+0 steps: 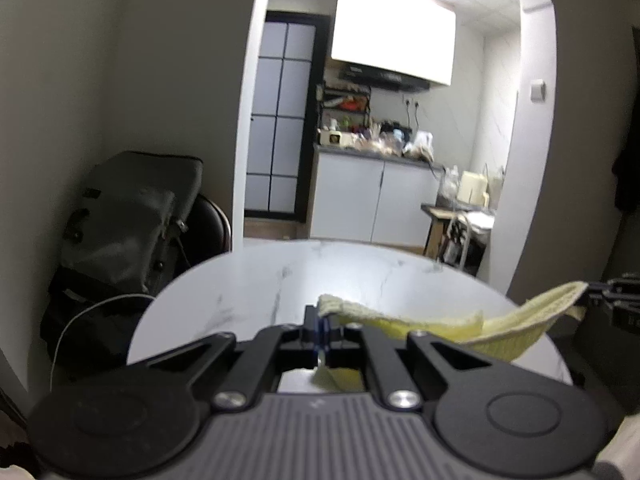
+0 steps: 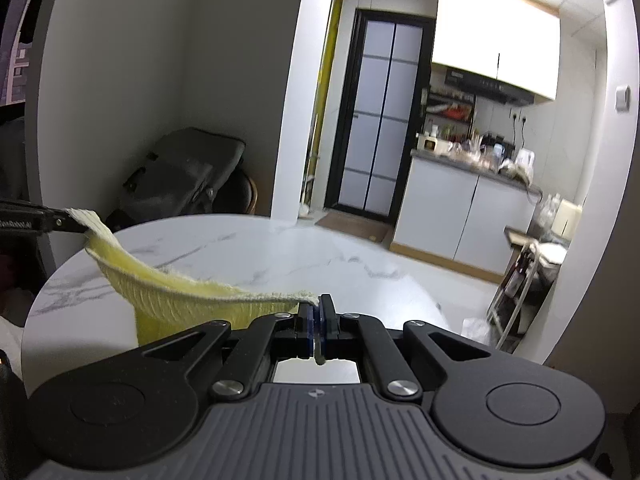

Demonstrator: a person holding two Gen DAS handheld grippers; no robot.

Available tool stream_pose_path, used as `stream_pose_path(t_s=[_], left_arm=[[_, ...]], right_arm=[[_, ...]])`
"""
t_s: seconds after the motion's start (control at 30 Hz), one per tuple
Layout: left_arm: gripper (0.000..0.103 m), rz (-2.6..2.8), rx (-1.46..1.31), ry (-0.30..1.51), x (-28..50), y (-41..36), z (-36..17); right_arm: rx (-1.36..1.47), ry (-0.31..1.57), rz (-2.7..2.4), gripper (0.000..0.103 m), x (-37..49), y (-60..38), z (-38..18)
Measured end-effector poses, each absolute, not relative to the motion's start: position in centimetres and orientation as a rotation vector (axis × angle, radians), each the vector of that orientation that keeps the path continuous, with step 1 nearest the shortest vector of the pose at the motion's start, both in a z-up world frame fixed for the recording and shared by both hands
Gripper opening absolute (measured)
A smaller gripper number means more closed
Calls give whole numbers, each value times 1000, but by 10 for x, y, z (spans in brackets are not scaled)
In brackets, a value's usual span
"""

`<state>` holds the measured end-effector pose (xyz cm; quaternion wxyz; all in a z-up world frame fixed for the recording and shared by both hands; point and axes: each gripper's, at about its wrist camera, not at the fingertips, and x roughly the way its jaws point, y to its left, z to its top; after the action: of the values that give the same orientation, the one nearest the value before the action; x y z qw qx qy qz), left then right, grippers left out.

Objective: Fold towel
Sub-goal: 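Lift the towel with both grippers, pulling the grippers apart to unfurl it, then hold the towel raised between both grippers, shaking it open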

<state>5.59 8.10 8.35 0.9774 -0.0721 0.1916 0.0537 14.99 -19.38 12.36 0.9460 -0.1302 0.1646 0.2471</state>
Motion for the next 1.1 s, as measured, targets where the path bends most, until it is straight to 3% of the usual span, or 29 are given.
stream_pose_path(t_s=[0.57,1.1], left_arm=[[3,79,-104,243,47,81,170],[3,57,-34,181,59,60,218]], right_arm=[[-381,121,486,3,139,-189,223],[-372,19,459,3,147,-195,271]])
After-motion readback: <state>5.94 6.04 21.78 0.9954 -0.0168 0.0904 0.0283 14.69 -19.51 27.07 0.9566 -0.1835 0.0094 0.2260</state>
